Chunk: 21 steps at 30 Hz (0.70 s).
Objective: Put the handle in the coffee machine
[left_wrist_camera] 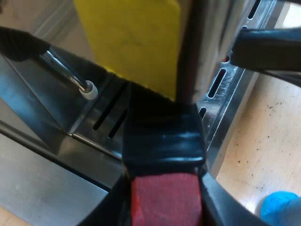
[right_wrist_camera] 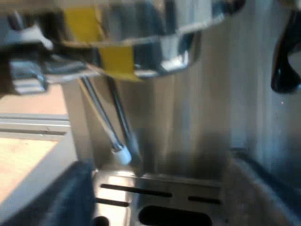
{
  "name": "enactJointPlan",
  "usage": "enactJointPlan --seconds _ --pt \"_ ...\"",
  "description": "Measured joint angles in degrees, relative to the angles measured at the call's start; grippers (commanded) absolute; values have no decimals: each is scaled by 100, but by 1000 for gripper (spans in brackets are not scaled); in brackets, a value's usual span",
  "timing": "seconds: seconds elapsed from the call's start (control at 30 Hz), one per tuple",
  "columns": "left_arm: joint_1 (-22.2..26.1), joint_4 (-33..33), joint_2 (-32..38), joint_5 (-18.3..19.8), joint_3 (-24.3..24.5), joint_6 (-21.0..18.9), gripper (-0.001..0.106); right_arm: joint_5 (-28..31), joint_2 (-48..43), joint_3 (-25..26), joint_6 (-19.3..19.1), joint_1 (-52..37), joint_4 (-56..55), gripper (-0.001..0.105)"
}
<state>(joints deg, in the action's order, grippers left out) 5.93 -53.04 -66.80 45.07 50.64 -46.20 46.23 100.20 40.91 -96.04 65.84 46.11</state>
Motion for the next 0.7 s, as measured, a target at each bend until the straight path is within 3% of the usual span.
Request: enactJointPlan --seconds 0.3,0.57,0.7 --pt "0 0 0 0 0 0 0 12 606 781 -166 -203 0 40" --pt "0 0 0 0 0 8 0 762 1352 1380 -317 -224 568 37" --pt "0 -7 0 0 0 8 0 854 1564 1627 -389 -224 748 37"
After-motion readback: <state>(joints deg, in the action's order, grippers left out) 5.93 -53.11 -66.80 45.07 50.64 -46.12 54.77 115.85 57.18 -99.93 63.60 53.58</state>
